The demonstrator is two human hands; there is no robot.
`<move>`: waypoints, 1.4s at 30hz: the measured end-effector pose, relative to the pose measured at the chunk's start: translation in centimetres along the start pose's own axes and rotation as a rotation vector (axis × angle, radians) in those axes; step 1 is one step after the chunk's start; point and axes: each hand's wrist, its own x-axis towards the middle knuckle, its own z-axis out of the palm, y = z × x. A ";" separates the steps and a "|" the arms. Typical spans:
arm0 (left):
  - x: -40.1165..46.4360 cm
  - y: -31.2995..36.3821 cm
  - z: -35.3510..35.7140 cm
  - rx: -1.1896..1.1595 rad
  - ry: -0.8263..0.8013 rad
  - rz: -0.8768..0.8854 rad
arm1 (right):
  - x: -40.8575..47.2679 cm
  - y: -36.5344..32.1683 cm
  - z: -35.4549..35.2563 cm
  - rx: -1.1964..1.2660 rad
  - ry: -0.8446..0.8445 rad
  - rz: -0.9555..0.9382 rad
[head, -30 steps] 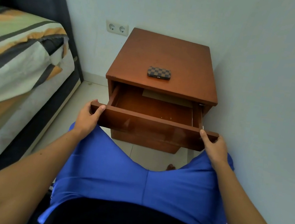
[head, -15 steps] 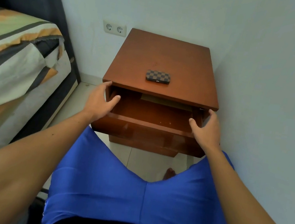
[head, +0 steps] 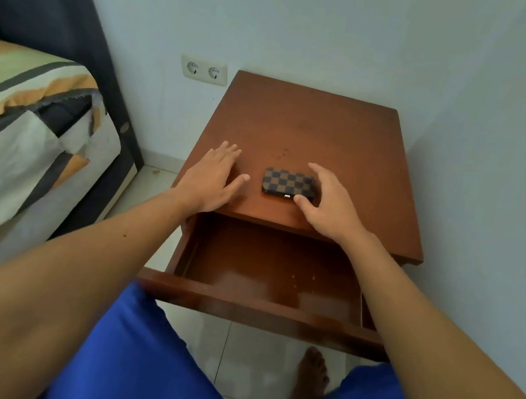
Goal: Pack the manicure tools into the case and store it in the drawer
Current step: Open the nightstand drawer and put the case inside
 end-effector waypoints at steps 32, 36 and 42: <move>1.9 -0.9 2.0 0.104 -0.050 0.022 | -4.3 4.3 8.4 -0.447 -0.575 -0.078; 1.9 -1.0 2.1 0.104 -0.048 0.019 | -5.3 3.9 7.1 -0.478 -0.542 -0.112; 1.9 -1.0 2.1 0.103 -0.049 0.024 | -11.2 1.5 1.1 -0.190 -0.279 -0.280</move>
